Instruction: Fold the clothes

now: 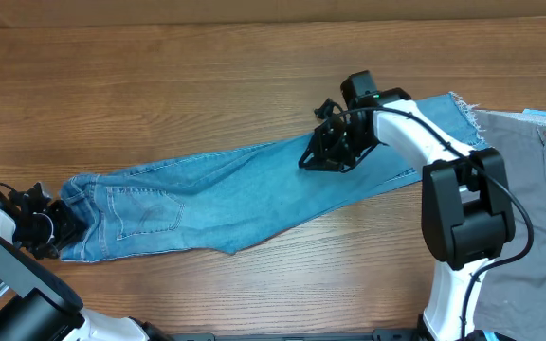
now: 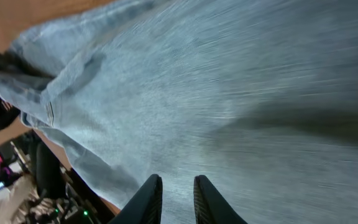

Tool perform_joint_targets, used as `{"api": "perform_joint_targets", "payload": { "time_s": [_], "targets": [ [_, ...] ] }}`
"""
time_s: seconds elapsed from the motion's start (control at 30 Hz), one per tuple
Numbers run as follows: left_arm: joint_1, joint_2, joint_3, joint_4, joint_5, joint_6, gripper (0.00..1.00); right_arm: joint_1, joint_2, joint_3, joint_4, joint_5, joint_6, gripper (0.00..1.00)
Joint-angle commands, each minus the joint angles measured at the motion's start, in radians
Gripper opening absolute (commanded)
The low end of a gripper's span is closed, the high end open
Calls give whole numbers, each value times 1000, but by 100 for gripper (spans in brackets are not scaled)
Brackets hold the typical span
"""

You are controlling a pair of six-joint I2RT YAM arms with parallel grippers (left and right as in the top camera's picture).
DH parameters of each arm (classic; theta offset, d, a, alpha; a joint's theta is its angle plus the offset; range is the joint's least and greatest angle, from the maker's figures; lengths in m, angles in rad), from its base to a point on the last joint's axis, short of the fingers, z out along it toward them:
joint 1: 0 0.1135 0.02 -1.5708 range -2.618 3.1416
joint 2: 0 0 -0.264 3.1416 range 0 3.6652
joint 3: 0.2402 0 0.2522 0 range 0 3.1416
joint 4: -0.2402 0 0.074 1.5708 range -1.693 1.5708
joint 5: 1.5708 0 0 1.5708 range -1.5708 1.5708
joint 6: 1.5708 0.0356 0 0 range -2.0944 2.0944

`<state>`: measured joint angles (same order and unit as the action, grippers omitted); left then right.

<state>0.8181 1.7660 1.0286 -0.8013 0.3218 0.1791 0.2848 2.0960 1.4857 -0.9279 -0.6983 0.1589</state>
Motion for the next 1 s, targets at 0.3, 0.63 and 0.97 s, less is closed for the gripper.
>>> {"api": "perform_joint_targets", "payload": {
  "time_s": [0.3,0.63,0.97],
  "targets": [
    [28,-3,132,-192,20,7,4,154,-26,8,39,35,47,13],
    [30,-3,295,-385,6,8,4,309,-3,7,216,164,274,12],
    [33,-3,256,-344,-122,-36,100,373,105,6,436,253,445,12]
  ]
}}
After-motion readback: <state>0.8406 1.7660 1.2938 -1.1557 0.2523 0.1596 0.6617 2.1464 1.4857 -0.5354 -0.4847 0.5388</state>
